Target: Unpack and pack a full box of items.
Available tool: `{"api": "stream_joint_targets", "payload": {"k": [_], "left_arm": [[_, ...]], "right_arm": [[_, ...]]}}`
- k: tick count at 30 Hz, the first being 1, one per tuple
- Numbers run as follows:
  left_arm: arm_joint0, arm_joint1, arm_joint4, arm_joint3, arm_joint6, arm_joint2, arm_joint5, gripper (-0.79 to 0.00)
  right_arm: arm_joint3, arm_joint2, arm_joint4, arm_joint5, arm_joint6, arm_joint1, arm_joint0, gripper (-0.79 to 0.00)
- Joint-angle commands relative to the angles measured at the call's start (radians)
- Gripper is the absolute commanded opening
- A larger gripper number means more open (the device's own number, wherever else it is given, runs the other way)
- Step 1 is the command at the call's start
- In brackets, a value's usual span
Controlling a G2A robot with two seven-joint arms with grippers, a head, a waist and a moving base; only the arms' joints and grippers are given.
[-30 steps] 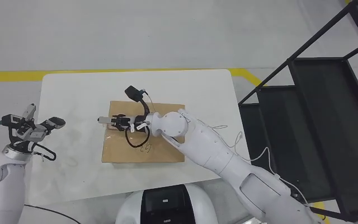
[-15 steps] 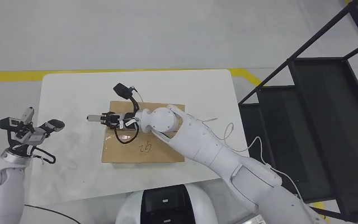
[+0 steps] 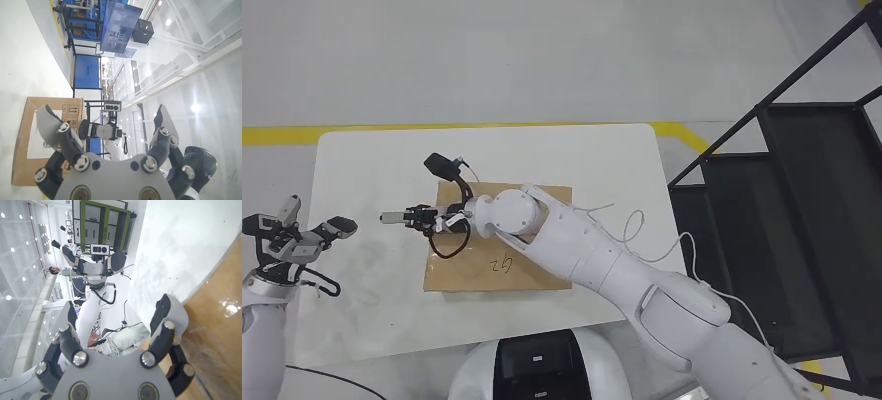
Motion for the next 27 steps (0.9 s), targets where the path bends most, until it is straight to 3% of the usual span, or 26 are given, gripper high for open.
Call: {"api": "stream_joint_targets", "payload": {"k": [1,9,14,20,24,27], "left_arm": [[-0.002,-0.001,-0.002,0.002,-0.005,0.0,0.001,0.0],[-0.003,-0.004,-0.01,0.004,-0.021,0.001,-0.001,0.0],[-0.006,-0.007,-0.001,0.002,-0.03,0.012,0.0,0.0],[-0.01,-0.013,0.015,-0.018,-0.021,0.033,-0.009,0.0],[-0.011,-0.018,0.018,-0.035,0.001,0.052,-0.014,0.0],[-0.01,-0.024,0.027,-0.047,0.043,0.069,-0.026,0.0]], "right_arm": [[0.017,-0.006,0.003,-0.003,-0.001,-0.012,0.005,0.0],[0.062,-0.014,0.0,-0.024,-0.011,-0.048,0.024,0.0],[0.021,0.035,0.024,-0.094,0.007,-0.037,-0.001,0.0],[-0.141,0.175,-0.015,-0.163,0.022,0.036,-0.115,0.0],[-0.33,0.307,-0.111,-0.149,-0.004,0.103,-0.257,0.0],[-0.557,0.441,-0.197,-0.11,0.0,0.159,-0.43,0.0]]}}
